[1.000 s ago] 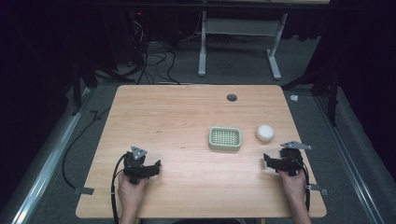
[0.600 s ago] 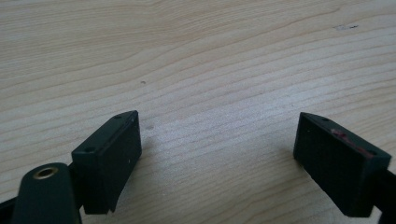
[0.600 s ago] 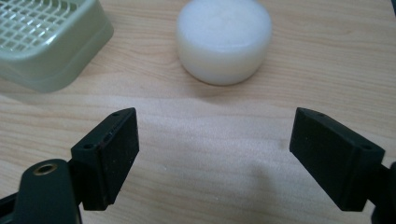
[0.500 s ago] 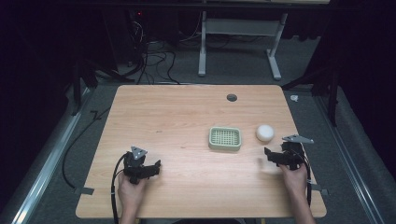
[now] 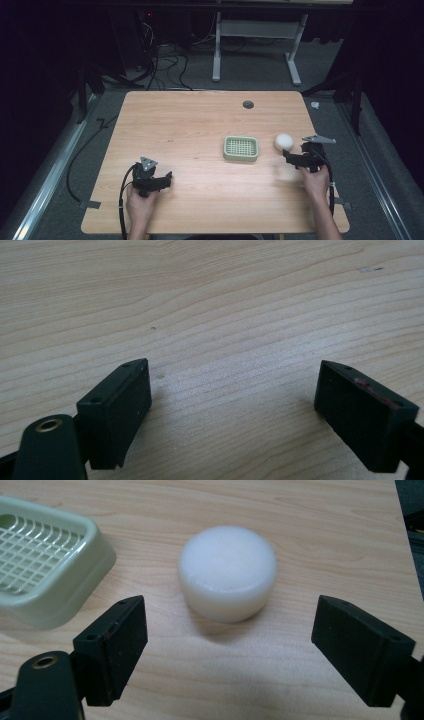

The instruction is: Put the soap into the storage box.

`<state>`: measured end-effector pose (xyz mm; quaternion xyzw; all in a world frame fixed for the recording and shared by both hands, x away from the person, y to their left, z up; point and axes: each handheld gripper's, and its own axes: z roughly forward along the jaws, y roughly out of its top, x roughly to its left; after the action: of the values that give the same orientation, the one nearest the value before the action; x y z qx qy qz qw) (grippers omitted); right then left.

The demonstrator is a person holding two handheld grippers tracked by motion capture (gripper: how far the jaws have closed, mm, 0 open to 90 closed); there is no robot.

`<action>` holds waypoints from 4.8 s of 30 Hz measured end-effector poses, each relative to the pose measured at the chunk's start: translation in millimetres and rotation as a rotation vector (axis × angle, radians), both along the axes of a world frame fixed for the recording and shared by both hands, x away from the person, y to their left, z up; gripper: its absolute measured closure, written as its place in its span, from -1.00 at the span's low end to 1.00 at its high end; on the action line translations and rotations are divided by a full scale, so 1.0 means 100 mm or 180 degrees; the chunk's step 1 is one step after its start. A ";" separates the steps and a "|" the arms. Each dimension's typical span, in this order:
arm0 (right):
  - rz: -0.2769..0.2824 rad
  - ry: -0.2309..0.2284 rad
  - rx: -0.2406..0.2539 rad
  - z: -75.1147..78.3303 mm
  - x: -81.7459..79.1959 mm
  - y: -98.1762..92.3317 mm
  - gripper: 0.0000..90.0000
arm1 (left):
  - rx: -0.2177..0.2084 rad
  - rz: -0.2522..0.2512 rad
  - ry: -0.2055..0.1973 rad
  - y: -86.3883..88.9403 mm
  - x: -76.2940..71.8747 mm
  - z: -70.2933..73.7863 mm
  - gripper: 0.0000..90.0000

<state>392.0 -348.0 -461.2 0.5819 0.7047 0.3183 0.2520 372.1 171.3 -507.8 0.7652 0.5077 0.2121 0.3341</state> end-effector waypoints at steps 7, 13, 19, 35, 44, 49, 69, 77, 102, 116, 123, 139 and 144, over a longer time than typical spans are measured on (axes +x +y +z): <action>-0.0004 -0.0004 0.0027 0.05 0.11 0.03 -0.67 | -0.0003 0.0000 -0.0002 0.00 0.00 0.00 -0.65; 0.0009 0.0031 0.0045 0.07 0.23 0.05 -0.68 | -0.0010 0.0000 -0.0002 0.00 0.00 0.00 -0.65; 0.0030 0.0031 0.0027 0.12 0.34 0.08 -0.69 | -0.0011 -0.0004 0.0002 0.00 0.00 0.00 -0.65; -0.0019 0.0212 -0.0014 -0.03 0.62 0.12 -0.69 | -0.0014 -0.0004 0.0003 0.00 0.00 0.00 -0.65; -0.0045 0.0316 -0.0009 -0.14 0.66 0.10 -0.70 | -0.0013 -0.0004 0.0003 0.00 0.00 0.00 -0.65; -0.0077 0.0336 -0.0003 -0.19 0.68 0.10 -0.69 | -0.0013 -0.0005 0.0003 0.00 0.00 0.00 -0.65; -0.0036 0.0409 -0.0100 -0.31 0.68 0.14 -0.49 | -0.0014 -0.0004 0.0003 0.00 0.00 0.00 -0.65; -0.0040 0.0403 -0.0128 -0.30 0.67 0.16 -0.46 | -0.0014 -0.0004 0.0003 0.00 0.00 0.00 -0.65; -0.0022 0.0331 -0.0066 -0.18 0.63 0.13 -0.46 | -0.0011 -0.0005 0.0007 0.00 0.00 0.00 -0.65; 0.0096 0.0224 -0.0032 0.02 0.54 0.19 -0.46 | -0.0013 -0.0005 0.0004 0.00 0.00 0.00 -0.65; 0.0198 0.0164 0.0031 0.14 0.48 0.25 -0.46 | -0.0011 -0.0006 0.0008 0.00 0.00 0.00 -0.65; 0.0369 0.0095 0.0063 0.28 0.39 0.36 -0.46 | -0.0013 -0.0004 0.0003 0.00 0.00 0.00 -0.65; 0.0417 0.0083 0.0060 0.31 0.36 0.40 -0.46 | -0.0013 -0.0005 0.0003 0.00 0.00 0.00 -0.65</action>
<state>428.4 -308.3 -430.5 0.5410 0.7415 0.3331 0.2159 372.2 171.6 -507.7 0.7650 0.5078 0.2104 0.3356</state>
